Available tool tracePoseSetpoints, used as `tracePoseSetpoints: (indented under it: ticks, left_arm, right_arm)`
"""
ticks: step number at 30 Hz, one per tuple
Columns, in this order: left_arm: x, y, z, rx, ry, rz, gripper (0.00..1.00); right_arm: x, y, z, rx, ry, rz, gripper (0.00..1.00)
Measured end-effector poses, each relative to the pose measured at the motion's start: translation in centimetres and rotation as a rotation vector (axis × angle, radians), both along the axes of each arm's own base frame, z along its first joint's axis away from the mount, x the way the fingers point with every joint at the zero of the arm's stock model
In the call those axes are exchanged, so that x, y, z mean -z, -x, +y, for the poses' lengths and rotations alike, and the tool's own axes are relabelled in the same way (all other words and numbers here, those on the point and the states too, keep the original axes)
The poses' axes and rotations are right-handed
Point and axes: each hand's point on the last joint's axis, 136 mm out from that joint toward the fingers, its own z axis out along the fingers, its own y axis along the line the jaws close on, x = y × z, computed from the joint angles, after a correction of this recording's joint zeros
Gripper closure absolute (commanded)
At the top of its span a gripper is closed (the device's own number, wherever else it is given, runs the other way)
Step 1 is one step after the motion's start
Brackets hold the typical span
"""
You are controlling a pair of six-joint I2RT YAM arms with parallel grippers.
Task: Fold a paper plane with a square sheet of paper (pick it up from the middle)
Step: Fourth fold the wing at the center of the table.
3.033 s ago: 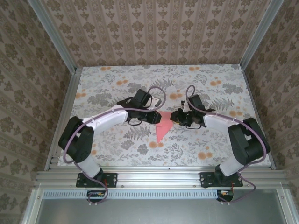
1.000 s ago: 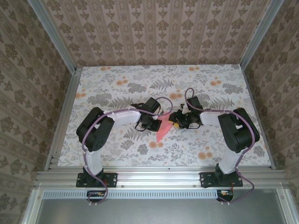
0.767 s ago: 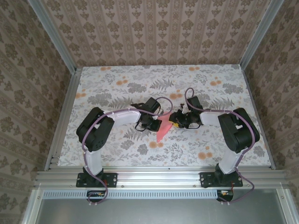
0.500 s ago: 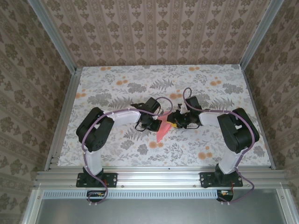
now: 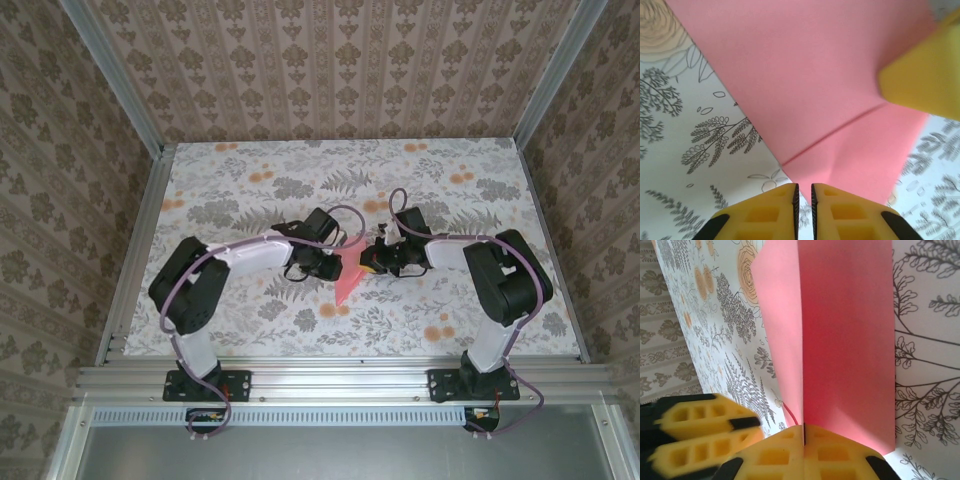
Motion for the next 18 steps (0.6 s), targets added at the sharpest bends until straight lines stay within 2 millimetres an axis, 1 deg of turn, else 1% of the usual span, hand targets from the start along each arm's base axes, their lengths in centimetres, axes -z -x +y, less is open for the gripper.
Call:
tracePoseSetpoints:
  ticks: [4, 7, 9, 12, 15, 18]
  left_arm:
    - [-2.9, 0.1, -0.4, -0.003, 0.04, -0.077, 0.66]
    - [-4.2, 1.3, -1.7, 0.034, 0.049, -0.135, 0.63]
    - [-4.2, 2.9, -2.8, 0.076, 0.033, -0.163, 0.62]
    - [-3.8, 5.1, -3.9, 0.131, 0.004, -0.192, 0.61]
    - [-3.3, 6.0, -4.4, 0.152, -0.033, -0.228, 0.6]
    - [-2.2, 5.9, -4.1, 0.147, -0.088, -0.255, 0.59]
  right_arm:
    - [-0.4, 0.0, -0.1, 0.025, 0.012, 0.006, 0.98]
    - [-1.5, 0.0, -0.1, 0.049, 0.022, -0.012, 0.99]
    - [-2.4, 0.1, -0.1, 0.069, 0.026, -0.027, 0.99]
    - [-2.9, 0.4, -0.1, 0.095, 0.035, -0.03, 0.99]
    - [-2.6, 0.8, -0.1, 0.106, 0.052, -0.014, 0.99]
    - [-2.2, 1.1, -0.1, 0.114, 0.067, 0.001, 0.98]
